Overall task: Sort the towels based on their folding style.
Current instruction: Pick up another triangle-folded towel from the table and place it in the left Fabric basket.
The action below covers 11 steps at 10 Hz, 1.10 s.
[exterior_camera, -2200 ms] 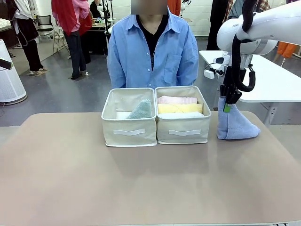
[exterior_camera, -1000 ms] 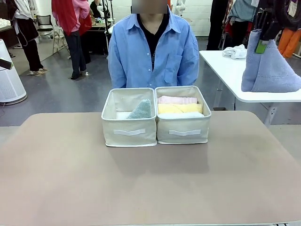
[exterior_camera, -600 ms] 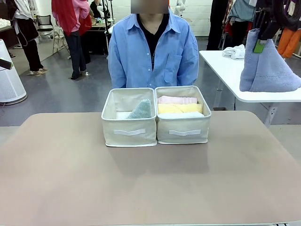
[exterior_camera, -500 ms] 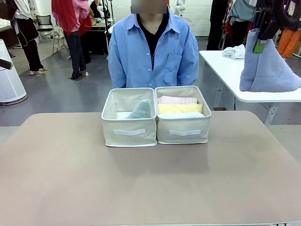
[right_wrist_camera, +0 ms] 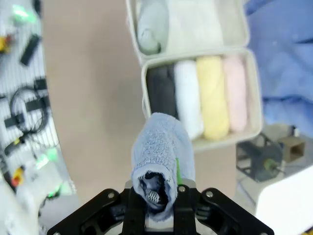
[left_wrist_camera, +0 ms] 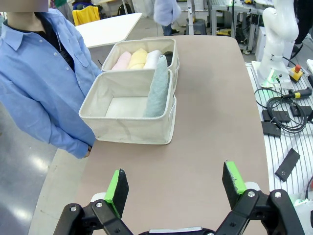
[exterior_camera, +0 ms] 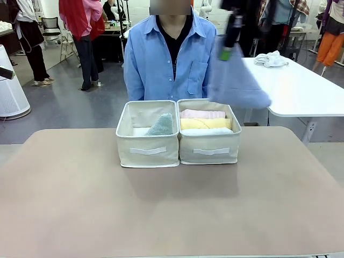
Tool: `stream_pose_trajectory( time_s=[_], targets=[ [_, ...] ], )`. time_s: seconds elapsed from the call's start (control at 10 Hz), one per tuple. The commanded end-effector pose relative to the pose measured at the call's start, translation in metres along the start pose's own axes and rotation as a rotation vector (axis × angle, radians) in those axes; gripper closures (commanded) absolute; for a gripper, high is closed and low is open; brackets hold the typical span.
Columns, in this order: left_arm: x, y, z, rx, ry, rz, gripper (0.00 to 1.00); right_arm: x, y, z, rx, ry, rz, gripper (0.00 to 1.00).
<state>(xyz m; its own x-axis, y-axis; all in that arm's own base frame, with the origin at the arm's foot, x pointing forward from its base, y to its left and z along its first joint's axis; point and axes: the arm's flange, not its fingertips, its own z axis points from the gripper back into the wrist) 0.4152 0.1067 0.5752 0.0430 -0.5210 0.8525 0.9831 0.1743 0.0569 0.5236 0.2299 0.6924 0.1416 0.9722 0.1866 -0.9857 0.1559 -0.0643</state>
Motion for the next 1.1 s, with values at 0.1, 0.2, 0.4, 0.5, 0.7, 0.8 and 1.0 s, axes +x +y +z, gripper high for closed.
stream_pose_trajectory(
  time_s=[0.1,0.2,0.4,0.5,0.7,0.8,1.0],
  targets=[
    [0.001,-0.001,0.002,0.002,-0.004,-0.004,0.0,0.058,-0.021,-0.008,-0.055,-0.063,-0.001,0.82],
    [0.001,-0.001,0.002,0.002,-0.004,-0.004,0.0,0.081,-0.021,-0.014,-0.063,-0.077,0.039,0.82],
    [0.001,-0.001,0.002,0.002,-0.004,-0.004,0.0,0.11,-0.023,-0.021,-0.087,-0.107,0.08,0.82],
    [0.001,-0.001,0.002,0.002,-0.004,-0.004,0.0,0.117,-0.024,-0.023,-0.109,-0.125,0.087,0.82],
    [0.001,-0.001,0.002,0.002,-0.004,-0.004,0.0,0.105,-0.012,-0.032,-0.076,-0.115,0.088,0.82],
    [0.001,-0.001,0.002,0.002,-0.004,-0.004,0.0,0.105,-0.012,-0.032,-0.076,-0.115,0.088,0.82],
    [0.001,-0.001,0.002,0.002,-0.004,-0.004,0.0,0.105,-0.012,-0.032,-0.076,-0.115,0.088,0.82]
  ],
)
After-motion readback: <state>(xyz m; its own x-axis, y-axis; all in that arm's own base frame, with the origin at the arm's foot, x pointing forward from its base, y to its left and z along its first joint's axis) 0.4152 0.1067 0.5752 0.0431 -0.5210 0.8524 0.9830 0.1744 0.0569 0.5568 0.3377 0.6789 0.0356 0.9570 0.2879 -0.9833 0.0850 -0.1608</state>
